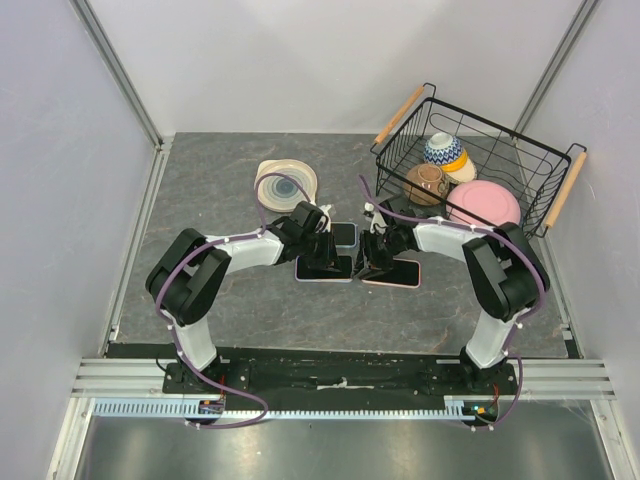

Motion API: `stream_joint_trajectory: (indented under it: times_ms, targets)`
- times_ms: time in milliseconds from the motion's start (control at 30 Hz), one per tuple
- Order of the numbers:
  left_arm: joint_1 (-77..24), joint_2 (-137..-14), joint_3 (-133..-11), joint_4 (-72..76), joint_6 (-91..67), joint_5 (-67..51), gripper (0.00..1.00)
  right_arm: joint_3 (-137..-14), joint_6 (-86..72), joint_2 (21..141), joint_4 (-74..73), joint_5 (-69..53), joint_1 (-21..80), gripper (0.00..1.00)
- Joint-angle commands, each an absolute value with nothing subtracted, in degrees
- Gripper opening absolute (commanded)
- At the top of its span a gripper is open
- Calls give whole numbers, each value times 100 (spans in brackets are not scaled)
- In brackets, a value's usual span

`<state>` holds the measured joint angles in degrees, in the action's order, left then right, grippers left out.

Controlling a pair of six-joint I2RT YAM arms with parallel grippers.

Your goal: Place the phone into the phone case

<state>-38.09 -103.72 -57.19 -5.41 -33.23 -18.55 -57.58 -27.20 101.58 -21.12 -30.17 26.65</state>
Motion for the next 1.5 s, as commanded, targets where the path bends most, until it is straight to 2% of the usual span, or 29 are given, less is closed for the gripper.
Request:
stream_joint_trajectory:
  times_ms: [0,400,733,1033,1233,1467]
  targets:
    - [-3876,-10802,-5317,-1696,-3147,-1178,12,-5933,-2768,10441,-1864,-3129,2672,37]
    - [-3876,-10872,-5352,-1749,-3129,-1143,11,-5871,-2716,10828,-1775,-2620,2689,29]
    - [-3911,-11039,-5616,-2127,-3032,-791,9,-5915,-2532,11057,-2030,-1855,2760,28]
    - [-3911,-11004,-5634,-2101,-3015,-791,9,-6091,-2619,10556,-1785,-2618,2725,40]
    - [-3911,-10986,-5590,-2066,-3032,-809,8,-6117,-2944,10108,-1460,-3040,2488,55]
    - [-3911,-10960,-5581,-2030,-3032,-835,8,-6170,-3015,10335,-1283,-3172,2355,57]
